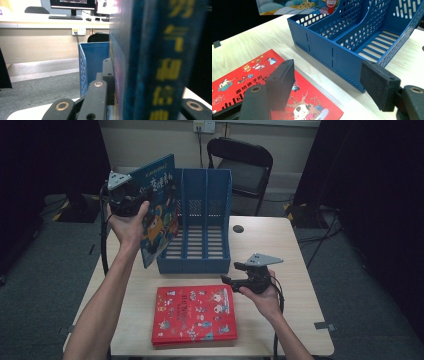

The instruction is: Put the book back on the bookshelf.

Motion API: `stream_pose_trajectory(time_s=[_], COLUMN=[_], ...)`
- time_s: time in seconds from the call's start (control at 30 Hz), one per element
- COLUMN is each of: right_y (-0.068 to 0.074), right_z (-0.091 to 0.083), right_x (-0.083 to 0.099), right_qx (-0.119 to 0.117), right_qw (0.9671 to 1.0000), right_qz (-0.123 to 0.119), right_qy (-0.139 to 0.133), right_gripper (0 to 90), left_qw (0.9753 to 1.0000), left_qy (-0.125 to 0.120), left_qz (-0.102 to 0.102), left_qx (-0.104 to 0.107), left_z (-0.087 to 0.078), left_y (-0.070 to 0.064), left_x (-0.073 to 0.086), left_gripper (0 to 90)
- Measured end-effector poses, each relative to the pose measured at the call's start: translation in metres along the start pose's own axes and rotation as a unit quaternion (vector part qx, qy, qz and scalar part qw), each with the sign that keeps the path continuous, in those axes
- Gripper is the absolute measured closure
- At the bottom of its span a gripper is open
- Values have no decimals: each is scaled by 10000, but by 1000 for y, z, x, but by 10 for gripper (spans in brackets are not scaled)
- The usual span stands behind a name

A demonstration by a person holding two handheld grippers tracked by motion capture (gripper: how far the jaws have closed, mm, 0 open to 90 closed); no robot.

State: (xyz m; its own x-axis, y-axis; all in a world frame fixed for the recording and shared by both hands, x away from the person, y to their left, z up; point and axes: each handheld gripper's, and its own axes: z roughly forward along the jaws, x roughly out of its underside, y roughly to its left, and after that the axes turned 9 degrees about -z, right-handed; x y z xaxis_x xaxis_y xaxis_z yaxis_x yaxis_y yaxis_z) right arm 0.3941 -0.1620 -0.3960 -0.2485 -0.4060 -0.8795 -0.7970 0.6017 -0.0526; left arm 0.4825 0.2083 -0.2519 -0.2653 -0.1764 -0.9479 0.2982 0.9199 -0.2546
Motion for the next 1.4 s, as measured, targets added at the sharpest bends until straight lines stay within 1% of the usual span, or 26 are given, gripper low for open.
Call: stream_pose_trajectory(time_s=[0.13,0.17,0.3,0.37,0.4,0.43,0.47,0.5,0.57,0.63,0.73,0.77,0.8,0.83,0.93,0.97,1.0,1.07,1.1,1.13,1.17,1.23,1.27,1.3,1.33,1.4], right_y=[-1,0,0,-1,-2,-2,-2,-2,-3,-4,-4,-3,-3,-3,-4,-4,-4,-4,-3,-4,-3,-4,-4,-4,-4,-4], right_z=[0,0,0,1,0,0,0,-1,-2,-2,-1,0,0,0,1,1,2,3,4,4,5,5,6,6,6,6], right_x=[1,1,2,3,3,3,4,4,4,5,6,7,7,8,9,9,9,10,11,11,11,12,12,13,13,14], right_qx=[-1,-7,-14,-9,-19,-19,-4,-9,-12,-12,-23,-22,-27,-34,-34,-38,-39,-60,-55,-75,-78,-80,-73,-78,-82,-88], right_qw=[10000,10000,10000,10000,10000,10000,10000,10000,10000,10000,9999,9999,9999,9999,9999,9999,9999,9998,9998,9997,9997,9997,9997,9996,9996,9995], right_qz=[21,22,14,26,61,64,52,60,68,87,86,83,86,69,90,88,98,97,98,103,100,105,108,107,103,114], right_qy=[5,13,37,26,33,27,35,28,29,34,67,65,82,101,113,124,134,165,180,186,201,212,229,235,241,268], right_gripper=[282,282,282,281,281,281,281,281,281,281,281,281,281,281,281,281,281,281,281,281,281,281,281,281,280,280], left_qw=[10000,10000,9998,9999,9998,9996,9995,9993,9993,9989,9988,9986,9986,9985,9984,9984,9986,9984,9984,9985,9985,9989,9990,9990,9991,9994], left_qy=[-28,-50,-151,-142,-184,-225,-274,-322,-358,-429,-443,-470,-479,-500,-523,-521,-478,-500,-508,-472,-445,-382,-380,-367,-324,-274], left_qz=[-11,-43,-136,-93,-79,-109,-80,-106,9,5,-99,-95,-49,-58,2,16,-44,20,38,133,155,132,63,78,158,108], left_qx=[15,-16,-18,-33,-67,-89,-100,-132,-137,-208,-201,-224,-234,-220,-219,-216,-239,-260,-226,-250,-268,-255,-229,-237,-206,-177], left_z=[10,13,23,27,29,30,32,34,37,40,45,46,47,48,50,52,55,56,58,59,60,63,64,65,65,64], left_y=[-2,-2,0,0,0,0,0,0,-1,-3,-1,-1,-2,-2,-2,-1,-1,-3,-3,-4,-4,-3,-1,-1,-1,2], left_x=[3,4,6,7,7,7,8,9,10,13,16,18,18,19,19,19,18,19,22,24,27,35,41,43,47,53], left_gripper=[835,835,835,835,834,835,834,834,834,834,834,834,834,834,833,833,833,833,833,833,833,833,833,832,832,832])
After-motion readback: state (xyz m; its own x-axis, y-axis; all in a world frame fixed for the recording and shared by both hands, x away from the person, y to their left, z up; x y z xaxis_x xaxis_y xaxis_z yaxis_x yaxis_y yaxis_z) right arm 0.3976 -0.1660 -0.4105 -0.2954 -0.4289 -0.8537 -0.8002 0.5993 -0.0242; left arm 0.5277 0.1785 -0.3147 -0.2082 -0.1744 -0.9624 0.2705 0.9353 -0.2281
